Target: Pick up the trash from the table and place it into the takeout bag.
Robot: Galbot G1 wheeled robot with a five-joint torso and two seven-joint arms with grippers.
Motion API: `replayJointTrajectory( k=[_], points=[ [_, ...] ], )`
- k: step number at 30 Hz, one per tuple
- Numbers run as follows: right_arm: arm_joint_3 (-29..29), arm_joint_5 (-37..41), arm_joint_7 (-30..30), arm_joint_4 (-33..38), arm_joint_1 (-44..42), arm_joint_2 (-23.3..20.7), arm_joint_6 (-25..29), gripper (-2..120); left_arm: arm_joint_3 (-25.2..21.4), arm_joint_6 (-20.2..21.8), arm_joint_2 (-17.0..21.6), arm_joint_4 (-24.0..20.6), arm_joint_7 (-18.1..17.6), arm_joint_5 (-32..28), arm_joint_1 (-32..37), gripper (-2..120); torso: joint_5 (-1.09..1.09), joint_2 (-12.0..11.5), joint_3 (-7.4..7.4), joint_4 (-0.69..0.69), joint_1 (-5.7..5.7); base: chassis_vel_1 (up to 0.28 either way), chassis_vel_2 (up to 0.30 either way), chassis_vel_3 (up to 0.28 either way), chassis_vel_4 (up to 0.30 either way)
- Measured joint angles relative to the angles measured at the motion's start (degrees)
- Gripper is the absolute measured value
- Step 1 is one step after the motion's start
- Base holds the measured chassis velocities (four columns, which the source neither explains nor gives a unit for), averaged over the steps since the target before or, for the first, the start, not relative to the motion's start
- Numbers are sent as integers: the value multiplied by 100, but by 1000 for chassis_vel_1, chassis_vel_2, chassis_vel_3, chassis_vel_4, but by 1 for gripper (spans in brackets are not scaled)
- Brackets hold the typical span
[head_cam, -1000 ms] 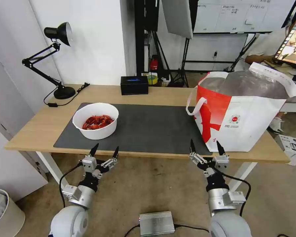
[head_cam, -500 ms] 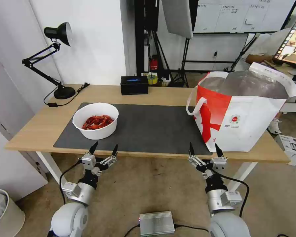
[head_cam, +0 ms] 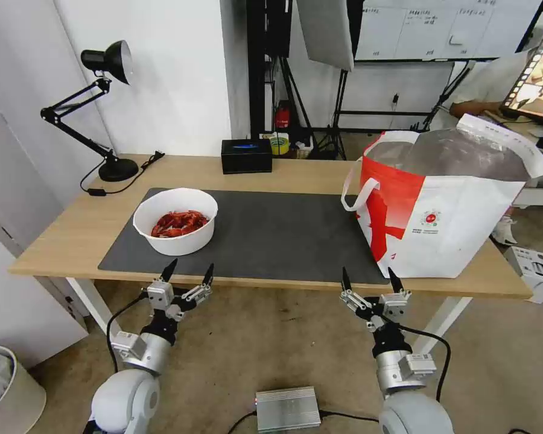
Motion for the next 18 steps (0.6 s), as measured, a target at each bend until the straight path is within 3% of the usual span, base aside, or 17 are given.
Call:
replayJointTrajectory(
  k=[8,18],
  points=[
    [0,0,-1,0,1,0,3,100,-72,108,197,-26,-35,-260,-71,100,0,0,0,0,0,0,0,0,0],
    [1,2,-1,0,2,0,4,100,-169,794,842,-88,-576,-1495,-527,100,0,0,0,0,0,0,0,0,0]
  ],
)
